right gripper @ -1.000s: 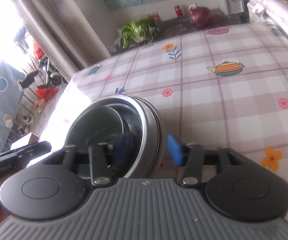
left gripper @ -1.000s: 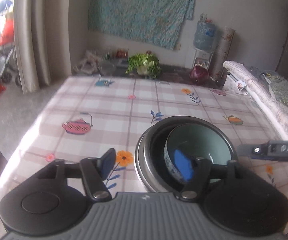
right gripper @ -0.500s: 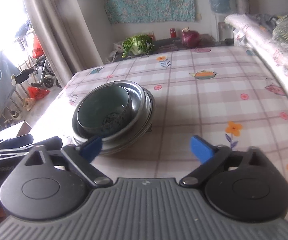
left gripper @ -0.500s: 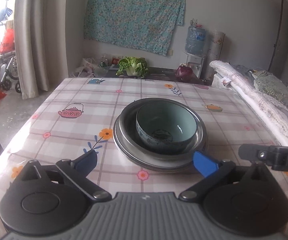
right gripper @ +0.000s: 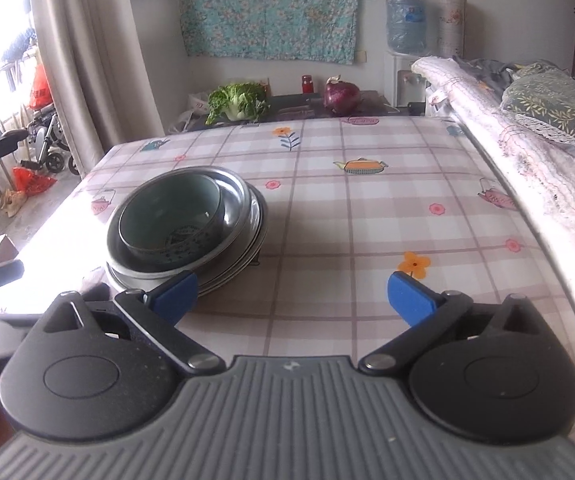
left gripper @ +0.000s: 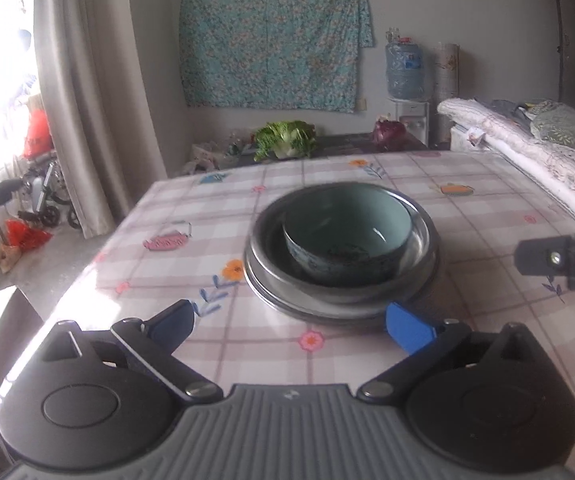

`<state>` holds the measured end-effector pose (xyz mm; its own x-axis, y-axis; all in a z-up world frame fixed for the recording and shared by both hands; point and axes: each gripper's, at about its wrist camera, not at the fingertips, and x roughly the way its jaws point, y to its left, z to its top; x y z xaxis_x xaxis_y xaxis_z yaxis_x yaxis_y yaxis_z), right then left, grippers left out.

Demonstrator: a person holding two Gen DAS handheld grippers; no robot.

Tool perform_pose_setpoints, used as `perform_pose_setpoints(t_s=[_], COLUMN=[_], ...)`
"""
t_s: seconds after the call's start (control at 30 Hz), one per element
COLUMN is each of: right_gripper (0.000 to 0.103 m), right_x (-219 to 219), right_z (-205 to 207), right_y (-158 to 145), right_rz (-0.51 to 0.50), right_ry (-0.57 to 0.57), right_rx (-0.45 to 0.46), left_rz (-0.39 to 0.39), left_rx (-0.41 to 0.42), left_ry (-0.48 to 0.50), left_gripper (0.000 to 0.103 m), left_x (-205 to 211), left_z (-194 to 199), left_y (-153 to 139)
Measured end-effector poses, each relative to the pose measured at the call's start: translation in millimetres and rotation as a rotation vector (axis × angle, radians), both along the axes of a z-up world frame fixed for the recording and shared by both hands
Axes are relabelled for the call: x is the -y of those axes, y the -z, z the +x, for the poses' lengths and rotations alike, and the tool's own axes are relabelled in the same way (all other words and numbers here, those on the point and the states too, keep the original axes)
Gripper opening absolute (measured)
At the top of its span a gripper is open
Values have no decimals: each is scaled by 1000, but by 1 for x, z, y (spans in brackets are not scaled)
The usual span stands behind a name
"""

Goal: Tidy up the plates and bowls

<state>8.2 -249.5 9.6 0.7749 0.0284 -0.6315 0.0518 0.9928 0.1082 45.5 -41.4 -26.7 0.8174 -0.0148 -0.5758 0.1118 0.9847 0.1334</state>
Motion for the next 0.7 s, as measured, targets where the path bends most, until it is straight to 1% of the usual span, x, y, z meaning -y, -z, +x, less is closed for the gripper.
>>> perform_pose_setpoints(t_s=[0.1,0.23,0.43,0.57,0.7], right_gripper=[102,102,102,102,102], right_x=[-3,-3,-9,-17,-25], right_z=[4,9,11,15,19], right_y=[5,9,6,1,-2], right_rz=[1,4,17,-1,-27], right_ry=[-10,2,-15,-43,-52], right_rx=[-15,-34,-41,-43,-56], left_rz=[1,27,-28,4,4], left_rx=[-23,-34,-108,-142,-175], left_ry=[8,-23,-65,-102,-111], left_gripper=[103,103,103,103,103], left_x=[1,0,-17,-22,-26], left_z=[-1,2,12,18,25], left_y=[1,-12,-25,-28,-31])
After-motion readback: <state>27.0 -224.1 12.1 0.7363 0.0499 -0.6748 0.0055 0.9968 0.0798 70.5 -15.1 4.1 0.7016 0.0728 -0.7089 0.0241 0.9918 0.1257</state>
